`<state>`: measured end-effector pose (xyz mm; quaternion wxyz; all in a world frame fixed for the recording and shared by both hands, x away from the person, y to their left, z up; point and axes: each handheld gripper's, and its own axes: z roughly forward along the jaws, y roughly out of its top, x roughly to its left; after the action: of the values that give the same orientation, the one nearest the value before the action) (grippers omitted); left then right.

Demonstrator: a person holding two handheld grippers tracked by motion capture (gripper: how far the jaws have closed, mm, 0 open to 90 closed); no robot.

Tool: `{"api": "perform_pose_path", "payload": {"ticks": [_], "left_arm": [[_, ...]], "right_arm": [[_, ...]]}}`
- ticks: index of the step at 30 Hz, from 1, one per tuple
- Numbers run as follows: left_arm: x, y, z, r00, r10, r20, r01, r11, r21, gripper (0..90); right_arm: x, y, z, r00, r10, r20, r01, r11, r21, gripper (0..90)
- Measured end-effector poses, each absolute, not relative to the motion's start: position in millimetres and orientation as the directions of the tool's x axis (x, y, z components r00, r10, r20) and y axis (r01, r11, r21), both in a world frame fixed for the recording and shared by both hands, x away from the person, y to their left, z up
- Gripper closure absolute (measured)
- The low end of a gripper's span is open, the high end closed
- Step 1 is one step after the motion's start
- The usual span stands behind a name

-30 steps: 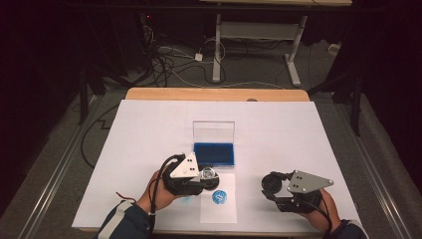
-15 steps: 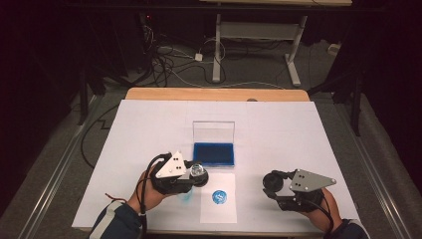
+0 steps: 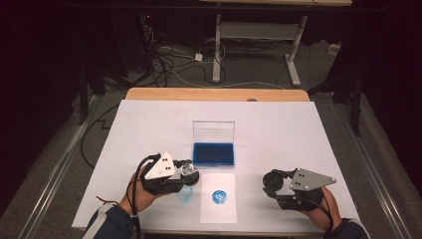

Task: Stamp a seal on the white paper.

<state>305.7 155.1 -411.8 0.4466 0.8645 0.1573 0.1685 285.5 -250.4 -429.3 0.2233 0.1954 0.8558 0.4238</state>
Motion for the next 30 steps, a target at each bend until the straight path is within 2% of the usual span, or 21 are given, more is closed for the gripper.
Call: {"api": "perform_pose_path", "payload": {"ticks": [15,30], "left_arm": [[298.5,176.3,-419.6,0.875,0.463,0.141,0.146,-0.529,0.836,54.1],[292.2,181.8,-427.2,0.876,0.464,0.130,0.162,-0.538,0.827,54.1]], "right_arm": [[285.0,-249.6,-428.9,-0.824,0.524,-0.216,0.145,0.563,0.813,38.4],[286.2,-246.9,-430.0,-0.830,0.513,-0.219,0.140,0.571,0.809,38.4]]}}
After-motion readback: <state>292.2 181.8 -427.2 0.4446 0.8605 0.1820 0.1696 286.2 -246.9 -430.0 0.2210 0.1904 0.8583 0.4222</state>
